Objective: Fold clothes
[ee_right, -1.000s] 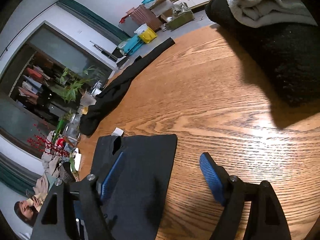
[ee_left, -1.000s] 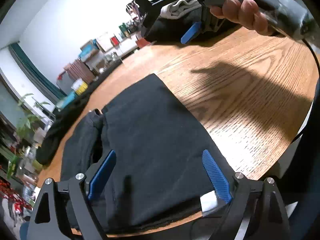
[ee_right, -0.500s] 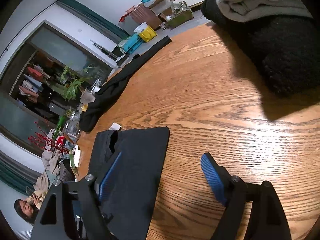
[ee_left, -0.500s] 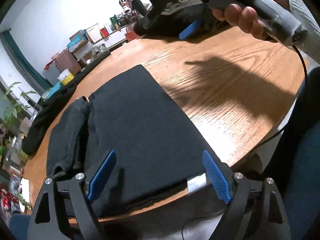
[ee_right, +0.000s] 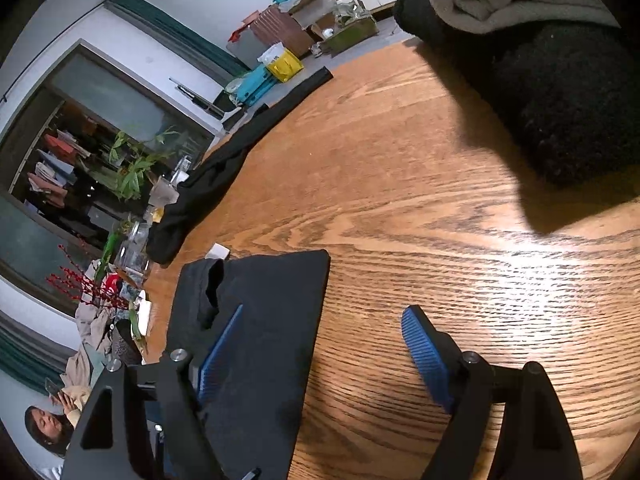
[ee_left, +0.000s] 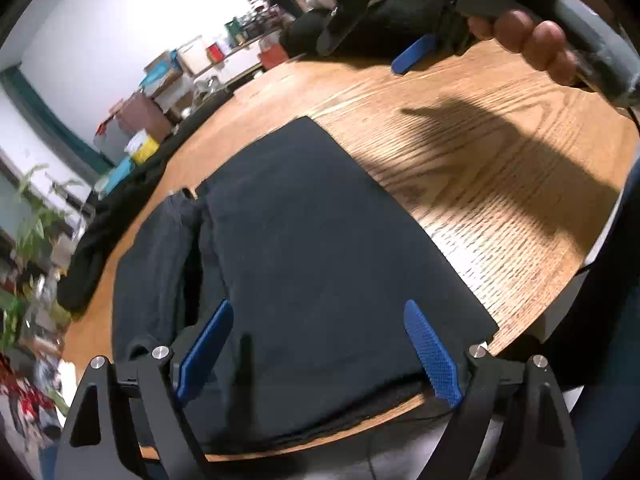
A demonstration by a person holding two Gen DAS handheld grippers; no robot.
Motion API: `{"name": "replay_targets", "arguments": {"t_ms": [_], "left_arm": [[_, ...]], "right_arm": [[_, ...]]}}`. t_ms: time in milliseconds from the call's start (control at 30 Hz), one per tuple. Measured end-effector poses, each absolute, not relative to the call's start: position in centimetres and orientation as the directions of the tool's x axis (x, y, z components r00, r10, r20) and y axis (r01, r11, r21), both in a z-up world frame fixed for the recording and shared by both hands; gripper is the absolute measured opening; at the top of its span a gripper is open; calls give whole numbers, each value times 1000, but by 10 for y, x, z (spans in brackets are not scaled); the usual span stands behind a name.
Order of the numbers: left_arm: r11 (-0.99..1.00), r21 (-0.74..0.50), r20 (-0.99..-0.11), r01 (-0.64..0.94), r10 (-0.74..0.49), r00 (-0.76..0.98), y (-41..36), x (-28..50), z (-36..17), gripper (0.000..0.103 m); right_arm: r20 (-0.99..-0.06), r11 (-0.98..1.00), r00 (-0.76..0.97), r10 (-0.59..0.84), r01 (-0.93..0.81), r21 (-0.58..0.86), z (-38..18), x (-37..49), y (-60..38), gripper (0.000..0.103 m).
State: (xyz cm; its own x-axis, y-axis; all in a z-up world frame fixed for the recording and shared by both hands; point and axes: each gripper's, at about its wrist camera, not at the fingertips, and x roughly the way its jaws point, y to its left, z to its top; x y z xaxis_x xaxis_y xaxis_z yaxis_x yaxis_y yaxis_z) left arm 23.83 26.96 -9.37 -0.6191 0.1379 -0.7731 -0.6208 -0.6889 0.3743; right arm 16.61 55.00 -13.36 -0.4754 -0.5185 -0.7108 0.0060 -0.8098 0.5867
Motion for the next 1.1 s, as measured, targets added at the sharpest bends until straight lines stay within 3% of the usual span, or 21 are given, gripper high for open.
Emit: {"name": "replay_targets", "arguments": {"t_ms": [67,300,500,600,633,667,867,1100], "left_arm": [[-685,370,-769,-627,153,-621,274,246,-82,88],[-530,547,-710,-648,117,-695,312,293,-99,88],[-543,586,-658,-602,115,-744,317,305,-105,85],[-562,559,-668,-610,129,-733,315,307,-106,66],[-567,544,-681,-618,132,-721,315,305,-106,55],[-573,529,-693,-626,135,-709,315,304,-106,52],[-612,480,-722,-629,131,-679,309,294,-104,52],[-568,552,-683,-611,113,-722,306,305,-110,50]], "right_arm": [[-711,-809,-476,-517,-1,588,-134,166,553,83],[-689,-800,-503,-522,11,599,-125,170,555,83],[-685,-799,-500,-530,24,601,-124,177,558,83],[-680,-796,-504,-533,24,605,-124,180,561,83],[-678,-794,-505,-534,25,607,-123,181,562,83],[-677,-794,-506,-534,24,608,-123,182,562,83],[-685,-801,-496,-534,37,598,-124,181,558,83],[-691,-807,-483,-537,56,588,-123,180,549,83]]}}
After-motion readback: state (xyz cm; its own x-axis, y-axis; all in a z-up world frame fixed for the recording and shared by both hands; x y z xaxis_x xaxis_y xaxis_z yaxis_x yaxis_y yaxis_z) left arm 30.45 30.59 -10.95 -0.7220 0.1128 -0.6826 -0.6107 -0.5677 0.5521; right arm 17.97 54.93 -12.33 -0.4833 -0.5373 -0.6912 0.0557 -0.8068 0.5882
